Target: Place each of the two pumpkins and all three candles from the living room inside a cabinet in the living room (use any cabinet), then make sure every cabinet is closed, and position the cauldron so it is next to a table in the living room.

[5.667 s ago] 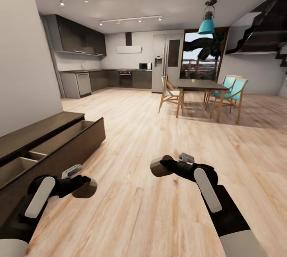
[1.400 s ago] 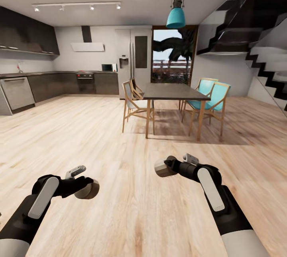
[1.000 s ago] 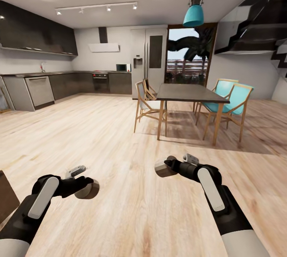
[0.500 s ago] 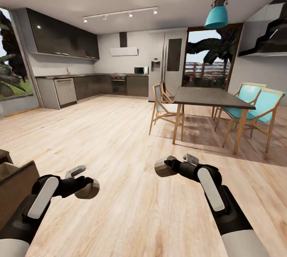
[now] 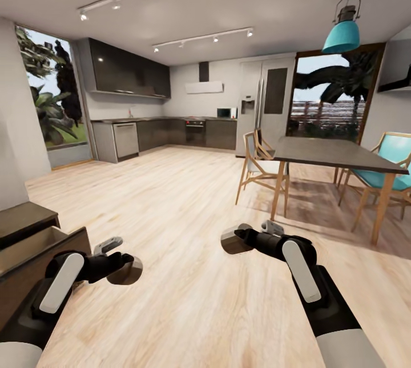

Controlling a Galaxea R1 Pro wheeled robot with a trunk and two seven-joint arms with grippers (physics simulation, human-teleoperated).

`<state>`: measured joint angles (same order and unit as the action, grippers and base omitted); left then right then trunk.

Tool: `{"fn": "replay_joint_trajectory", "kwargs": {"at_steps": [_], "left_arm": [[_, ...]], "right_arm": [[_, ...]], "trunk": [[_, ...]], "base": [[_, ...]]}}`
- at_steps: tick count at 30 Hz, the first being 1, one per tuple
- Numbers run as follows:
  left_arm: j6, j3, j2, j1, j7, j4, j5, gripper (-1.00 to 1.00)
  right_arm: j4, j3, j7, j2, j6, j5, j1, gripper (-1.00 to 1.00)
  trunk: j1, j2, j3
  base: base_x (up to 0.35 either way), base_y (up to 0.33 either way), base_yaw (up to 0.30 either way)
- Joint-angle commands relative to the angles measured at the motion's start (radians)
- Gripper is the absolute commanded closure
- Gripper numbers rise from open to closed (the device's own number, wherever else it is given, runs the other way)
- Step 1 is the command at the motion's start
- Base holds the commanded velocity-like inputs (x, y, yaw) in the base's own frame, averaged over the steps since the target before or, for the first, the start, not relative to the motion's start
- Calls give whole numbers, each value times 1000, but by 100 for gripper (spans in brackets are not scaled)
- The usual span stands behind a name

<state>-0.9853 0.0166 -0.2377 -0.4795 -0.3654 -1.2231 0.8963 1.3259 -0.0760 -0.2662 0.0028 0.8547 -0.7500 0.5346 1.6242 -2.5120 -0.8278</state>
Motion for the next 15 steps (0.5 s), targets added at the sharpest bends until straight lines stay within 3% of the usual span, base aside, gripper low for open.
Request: {"fn": "replay_joint_trajectory", "kwargs": {"at_steps": [1,10,15], "left_arm": [[-3,0,0,-1,-9,-1,10,100],[-3,-1,0,-1,-9,-1,10,100],[-3,0,0,-1,-9,-1,9,100]], "right_arm": [[1,-1,-12,0,1,-14,1,100],[-2,-1,-24,0,12,-14,1,100],[-2,-1,-31,0,13,-14,1,100]], "trunk": [[-1,0,2],[-5,2,30],[-5,2,24]], "base": [[0,0,279],[0,0,252],[0,0,185]]}}
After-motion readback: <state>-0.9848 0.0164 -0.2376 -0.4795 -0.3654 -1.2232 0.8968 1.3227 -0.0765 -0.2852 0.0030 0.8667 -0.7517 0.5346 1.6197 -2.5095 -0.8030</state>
